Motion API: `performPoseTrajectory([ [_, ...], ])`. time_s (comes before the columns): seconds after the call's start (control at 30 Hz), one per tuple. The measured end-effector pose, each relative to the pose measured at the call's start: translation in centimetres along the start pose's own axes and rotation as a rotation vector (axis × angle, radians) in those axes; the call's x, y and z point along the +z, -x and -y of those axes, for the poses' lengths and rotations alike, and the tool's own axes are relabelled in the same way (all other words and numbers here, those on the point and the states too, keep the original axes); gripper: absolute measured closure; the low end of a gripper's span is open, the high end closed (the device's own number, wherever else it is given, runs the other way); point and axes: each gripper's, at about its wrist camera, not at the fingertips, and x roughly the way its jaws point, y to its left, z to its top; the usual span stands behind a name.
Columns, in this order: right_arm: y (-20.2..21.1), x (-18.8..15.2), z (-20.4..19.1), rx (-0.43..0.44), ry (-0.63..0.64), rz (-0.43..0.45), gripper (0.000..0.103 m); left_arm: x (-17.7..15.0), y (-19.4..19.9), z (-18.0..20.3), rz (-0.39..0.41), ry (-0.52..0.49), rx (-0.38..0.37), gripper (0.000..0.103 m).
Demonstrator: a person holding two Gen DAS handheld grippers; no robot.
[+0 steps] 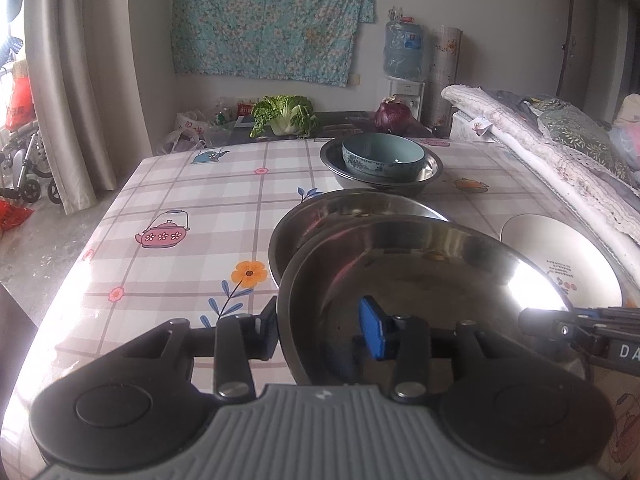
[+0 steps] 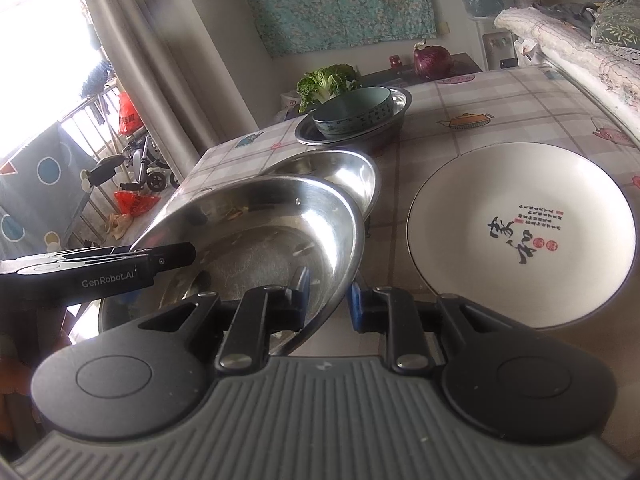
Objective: Organize plates and bowls
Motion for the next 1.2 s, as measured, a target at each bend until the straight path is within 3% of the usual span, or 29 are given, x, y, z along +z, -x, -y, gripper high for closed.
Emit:
performPoseTrajectory([
  [0.97,-4.6,3.2,1.1,-0.011,-0.04,-0.046,0.073,1.4,-5.0,-1.3,-0.085,0.07,-0.035,0.061],
  [1.2,-6.0,4.7,0.9,-0.013,-0.031,-0.052,0.063,1.8,-5.1,-1.6,-0.07,0.084,-0.038,0.061],
])
